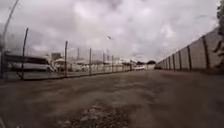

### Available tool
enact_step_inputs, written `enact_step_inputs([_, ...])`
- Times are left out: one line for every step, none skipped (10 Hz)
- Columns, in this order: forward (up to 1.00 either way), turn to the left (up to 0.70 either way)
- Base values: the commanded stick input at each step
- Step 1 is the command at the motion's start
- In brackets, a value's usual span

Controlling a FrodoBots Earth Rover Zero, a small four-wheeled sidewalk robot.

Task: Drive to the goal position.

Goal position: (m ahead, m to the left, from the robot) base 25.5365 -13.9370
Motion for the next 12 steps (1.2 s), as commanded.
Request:
enact_step_inputs([0.6, -0.15])
enact_step_inputs([0.6, -0.15])
enact_step_inputs([0.6, -0.15])
enact_step_inputs([0.6, -0.15])
enact_step_inputs([0.6, -0.15])
enact_step_inputs([0.6, -0.15])
enact_step_inputs([0.6, -0.15])
enact_step_inputs([0.6, -0.15])
enact_step_inputs([0.6, -0.15])
enact_step_inputs([0.6, -0.15])
enact_step_inputs([0.6, -0.15])
enact_step_inputs([0.6, -0.15])
